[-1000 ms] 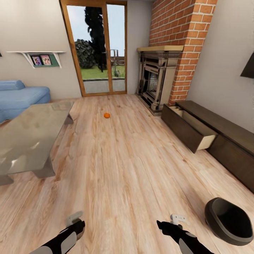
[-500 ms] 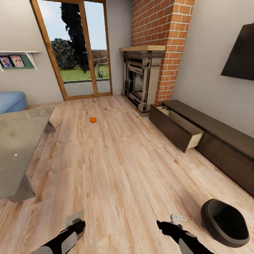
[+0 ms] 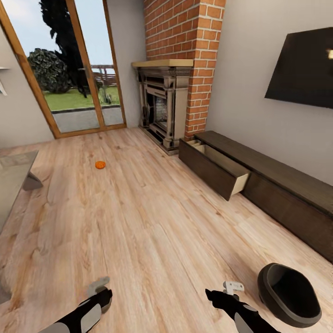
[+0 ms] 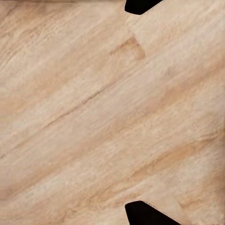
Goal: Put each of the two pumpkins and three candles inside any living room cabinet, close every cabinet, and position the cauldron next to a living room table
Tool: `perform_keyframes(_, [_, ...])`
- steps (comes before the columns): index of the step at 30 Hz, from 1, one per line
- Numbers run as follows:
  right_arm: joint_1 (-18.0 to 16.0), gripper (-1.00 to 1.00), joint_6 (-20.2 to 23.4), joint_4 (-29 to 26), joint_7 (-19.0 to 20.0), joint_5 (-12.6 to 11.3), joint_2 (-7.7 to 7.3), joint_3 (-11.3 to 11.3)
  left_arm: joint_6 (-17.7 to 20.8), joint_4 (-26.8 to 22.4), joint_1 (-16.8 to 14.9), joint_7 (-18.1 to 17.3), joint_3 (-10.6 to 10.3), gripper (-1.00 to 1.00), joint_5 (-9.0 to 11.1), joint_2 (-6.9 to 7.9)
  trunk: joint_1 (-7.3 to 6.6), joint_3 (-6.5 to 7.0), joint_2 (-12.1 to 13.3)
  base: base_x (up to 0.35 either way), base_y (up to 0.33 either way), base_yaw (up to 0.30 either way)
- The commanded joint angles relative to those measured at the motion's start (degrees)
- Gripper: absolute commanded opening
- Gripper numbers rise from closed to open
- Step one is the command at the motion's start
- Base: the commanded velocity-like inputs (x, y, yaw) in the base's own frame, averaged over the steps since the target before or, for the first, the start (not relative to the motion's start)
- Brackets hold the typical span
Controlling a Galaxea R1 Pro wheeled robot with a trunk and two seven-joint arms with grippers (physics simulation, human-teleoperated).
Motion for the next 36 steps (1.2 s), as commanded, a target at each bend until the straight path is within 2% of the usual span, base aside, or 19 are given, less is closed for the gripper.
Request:
perform_keyframes(1, [0.0, 1.00, 0.2, -0.1, 0.0, -0.4, -0.04, 0.2, -0.1, -0.1, 0.0, 0.2, -0.5, -1.00, 0.5, 0.05, 0.03, -0.05, 0.0, 0.313, 0.145, -0.278])
perform_keyframes(16, [0.0, 1.00, 0.2, -0.1, 0.0, -0.4, -0.04, 0.2, -0.1, -0.1, 0.0, 0.2, -0.5, -1.00, 0.5, 0.08, 0.03, -0.05, 0.0, 0.308, 0.182, -0.268])
perform_keyframes(31, [-0.1, 1.00, 0.2, -0.1, 0.1, -0.5, -0.02, 0.2, -0.1, -0.1, 0.0, 0.2, -0.5, -1.00, 0.5, 0.02, 0.03, -0.05, 0.0, 0.289, 0.228, -0.020])
perform_keyframes(36, [-0.1, 1.00, 0.2, -0.1, 0.0, -0.5, -0.07, 0.2, -0.1, -0.1, 0.0, 0.2, -0.5, -1.00, 0.4, 0.00, 0.03, -0.05, 0.0, 0.288, 0.229, -0.174])
